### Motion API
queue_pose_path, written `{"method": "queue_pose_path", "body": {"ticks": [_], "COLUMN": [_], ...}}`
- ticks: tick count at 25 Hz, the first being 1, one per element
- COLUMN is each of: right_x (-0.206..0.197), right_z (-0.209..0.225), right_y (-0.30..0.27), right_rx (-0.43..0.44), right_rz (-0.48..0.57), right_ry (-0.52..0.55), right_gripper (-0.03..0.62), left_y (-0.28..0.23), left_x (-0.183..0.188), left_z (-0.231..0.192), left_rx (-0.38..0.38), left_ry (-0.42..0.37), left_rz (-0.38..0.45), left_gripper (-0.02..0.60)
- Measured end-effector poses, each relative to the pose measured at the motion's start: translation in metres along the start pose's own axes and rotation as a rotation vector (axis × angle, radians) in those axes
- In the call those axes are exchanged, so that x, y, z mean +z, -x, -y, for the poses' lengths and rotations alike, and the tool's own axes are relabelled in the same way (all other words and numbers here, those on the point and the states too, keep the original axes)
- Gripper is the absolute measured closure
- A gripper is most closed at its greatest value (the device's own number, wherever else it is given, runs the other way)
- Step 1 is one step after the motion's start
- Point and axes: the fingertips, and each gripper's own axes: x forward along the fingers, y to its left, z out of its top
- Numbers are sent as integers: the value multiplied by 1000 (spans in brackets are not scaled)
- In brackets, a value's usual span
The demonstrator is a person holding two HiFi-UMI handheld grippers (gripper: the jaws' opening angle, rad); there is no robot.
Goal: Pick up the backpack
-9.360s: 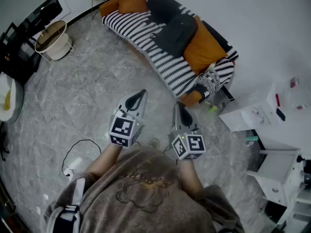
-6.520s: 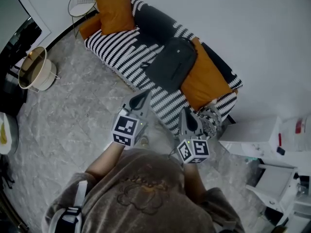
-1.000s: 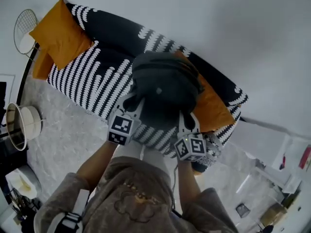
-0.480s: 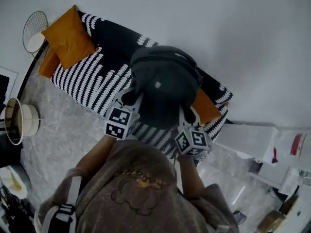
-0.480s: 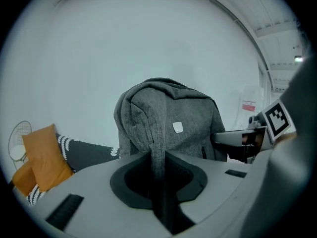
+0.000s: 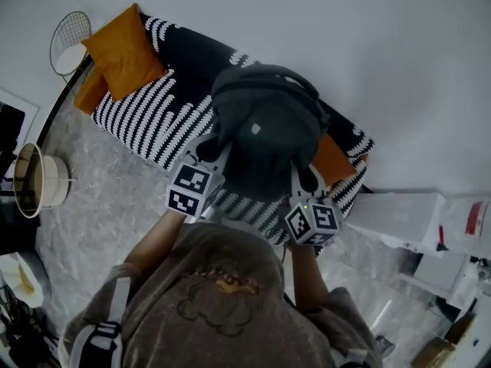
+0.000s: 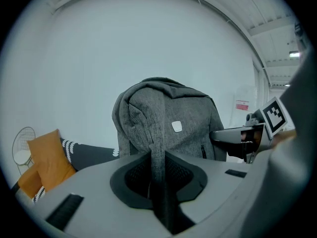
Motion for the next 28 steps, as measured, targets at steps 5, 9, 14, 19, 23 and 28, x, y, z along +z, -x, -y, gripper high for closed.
{"method": "queue_pose_path", "body": {"ticks": [5,9,14,19,23,28], "right_x": [-20,-36,-52,-58,-62,-68], "right_z": [-31,-63,-100,-133,-153,-165], "right_y": [30,62,98,129,159,189], "right_rx": [-33,-70,-117,-130,-123,-101], "right_rz": [20,36,63,73,67,64], "right_ry": [-17,-26,-41,-48,-58,-60], "right_gripper": [551,551,551,551,551,551], "left_y": [37,73,118,159,192,221], "left_x": [-17,-30,-44,-49,-54,-64], "left_z": [4,8,15,20,33,51], "left_rx": [-36,-76,-115,-131,-128,-124], "left_ry": [-23,-49,-74,-86,-81,-83], "left_rz": [1,7,21,31,35,35], "left_gripper": [529,529,529,528,529,529]}}
